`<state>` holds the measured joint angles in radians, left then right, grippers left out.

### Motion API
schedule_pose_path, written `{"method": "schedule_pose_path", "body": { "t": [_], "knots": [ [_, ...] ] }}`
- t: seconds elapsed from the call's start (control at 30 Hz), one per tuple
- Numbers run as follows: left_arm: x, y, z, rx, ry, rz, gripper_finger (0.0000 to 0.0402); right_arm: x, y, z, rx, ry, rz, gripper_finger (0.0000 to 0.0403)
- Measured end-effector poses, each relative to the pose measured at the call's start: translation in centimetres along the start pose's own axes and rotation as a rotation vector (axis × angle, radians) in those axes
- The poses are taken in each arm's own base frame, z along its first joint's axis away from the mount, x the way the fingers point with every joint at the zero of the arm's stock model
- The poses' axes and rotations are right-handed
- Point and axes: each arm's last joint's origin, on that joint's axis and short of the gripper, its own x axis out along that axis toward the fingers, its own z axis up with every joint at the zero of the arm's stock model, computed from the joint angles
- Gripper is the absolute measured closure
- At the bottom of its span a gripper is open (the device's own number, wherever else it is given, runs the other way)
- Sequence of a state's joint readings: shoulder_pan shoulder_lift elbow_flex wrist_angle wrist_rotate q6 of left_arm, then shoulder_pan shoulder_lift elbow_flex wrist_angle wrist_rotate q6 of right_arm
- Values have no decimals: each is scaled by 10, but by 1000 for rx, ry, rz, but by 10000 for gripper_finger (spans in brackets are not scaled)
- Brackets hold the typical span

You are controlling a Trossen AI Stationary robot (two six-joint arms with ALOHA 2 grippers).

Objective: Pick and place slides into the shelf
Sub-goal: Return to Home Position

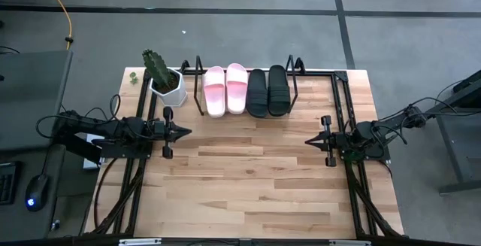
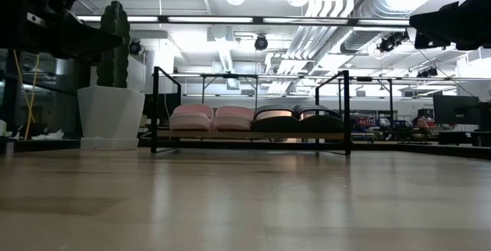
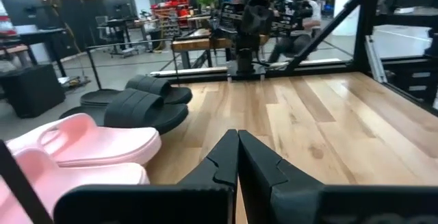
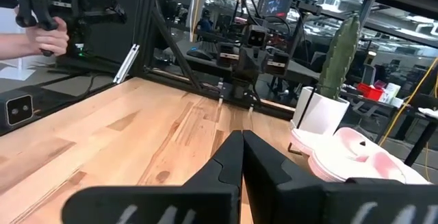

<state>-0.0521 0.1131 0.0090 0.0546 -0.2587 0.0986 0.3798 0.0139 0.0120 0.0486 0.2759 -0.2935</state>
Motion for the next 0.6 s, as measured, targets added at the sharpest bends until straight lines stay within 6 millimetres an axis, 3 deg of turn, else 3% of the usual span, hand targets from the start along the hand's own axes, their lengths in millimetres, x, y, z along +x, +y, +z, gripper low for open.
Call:
{"method": "schedule_pose_path", "body": {
  "t": [0.6],
  "knots": [
    [0,0,0,1,0,6,401,0,0,0,1,2,-3,403]
  ]
}}
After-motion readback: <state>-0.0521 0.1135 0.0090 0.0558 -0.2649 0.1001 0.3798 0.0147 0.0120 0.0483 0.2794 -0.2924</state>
